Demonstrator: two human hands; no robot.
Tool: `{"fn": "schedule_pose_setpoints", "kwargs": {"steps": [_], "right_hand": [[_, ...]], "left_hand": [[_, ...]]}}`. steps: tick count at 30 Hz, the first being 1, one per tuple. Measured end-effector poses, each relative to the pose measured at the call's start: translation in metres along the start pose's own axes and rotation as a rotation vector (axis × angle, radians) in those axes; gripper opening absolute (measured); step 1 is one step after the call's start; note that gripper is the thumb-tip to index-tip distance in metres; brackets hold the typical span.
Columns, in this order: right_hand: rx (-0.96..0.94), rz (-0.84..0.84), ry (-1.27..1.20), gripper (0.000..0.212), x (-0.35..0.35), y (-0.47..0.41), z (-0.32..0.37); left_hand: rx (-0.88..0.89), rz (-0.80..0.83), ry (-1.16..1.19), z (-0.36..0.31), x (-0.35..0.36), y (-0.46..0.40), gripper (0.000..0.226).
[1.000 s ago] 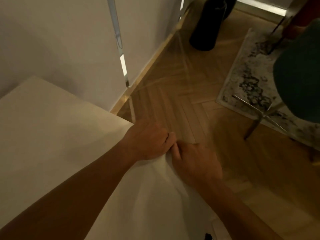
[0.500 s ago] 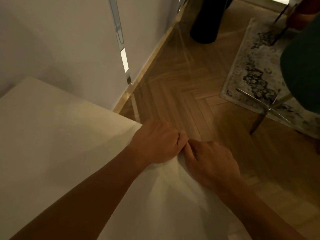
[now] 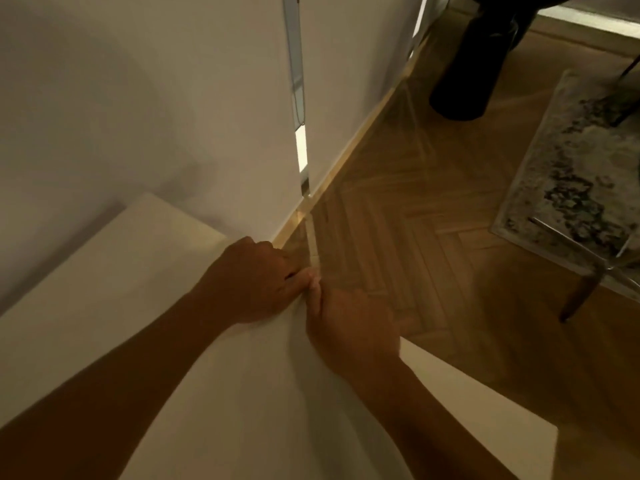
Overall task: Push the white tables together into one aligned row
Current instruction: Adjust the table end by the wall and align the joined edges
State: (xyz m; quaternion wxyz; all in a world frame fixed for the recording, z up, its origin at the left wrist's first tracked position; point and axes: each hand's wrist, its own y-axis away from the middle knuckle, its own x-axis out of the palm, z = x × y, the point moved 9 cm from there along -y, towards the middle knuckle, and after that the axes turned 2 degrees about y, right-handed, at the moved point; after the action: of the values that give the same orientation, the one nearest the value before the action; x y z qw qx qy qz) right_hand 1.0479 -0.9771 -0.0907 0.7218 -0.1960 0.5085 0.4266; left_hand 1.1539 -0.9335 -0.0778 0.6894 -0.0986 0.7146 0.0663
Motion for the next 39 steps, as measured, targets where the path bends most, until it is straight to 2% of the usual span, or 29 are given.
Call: {"fn": "schedule_pose_setpoints", "kwargs": {"steps": [2,8,11,13,22,26,30,34,39], "right_hand": [[0.024,-0.005,-0.056,0.052,0.009,-0.016,0.013],[0.008,0.004,-0.049,0.050,0.019,-0.032,0.032],[0.054,0.019,-0.074,0.059,0.014,-0.039,0.042],[0.063,0.008,-0.039,0.059,0.017,-0.047,0.051],[0.070,-0.065,0.053,0.057,0.016,-0.049,0.058],[0.027,-0.108,0.177,0.055,0.014,-0.045,0.062],[0.038,-0.130,0.163,0.057,0.020,-0.048,0.063],[0.080,-0.100,0.073,0.060,0.020,-0.052,0.062],[0.079,0.027,0.155,0.056,0.025,-0.050,0.065]], "left_hand": [[-0.063,-0.007,-0.005,0.022,0.002,0.001,0.067],[-0.020,-0.082,0.044,0.053,0.004,0.008,0.059],[-0.087,-0.008,0.048,0.081,0.004,0.008,0.053],[-0.116,0.031,0.071,0.094,0.007,0.003,0.058],[-0.108,-0.038,0.037,0.093,0.008,0.003,0.076],[-0.065,-0.087,-0.013,0.087,0.006,0.005,0.071],[-0.107,-0.128,0.031,0.095,0.004,0.009,0.062],[-0.112,-0.135,0.041,0.098,0.000,0.012,0.059],[-0.115,-0.086,0.012,0.097,0.003,0.013,0.056]]}}
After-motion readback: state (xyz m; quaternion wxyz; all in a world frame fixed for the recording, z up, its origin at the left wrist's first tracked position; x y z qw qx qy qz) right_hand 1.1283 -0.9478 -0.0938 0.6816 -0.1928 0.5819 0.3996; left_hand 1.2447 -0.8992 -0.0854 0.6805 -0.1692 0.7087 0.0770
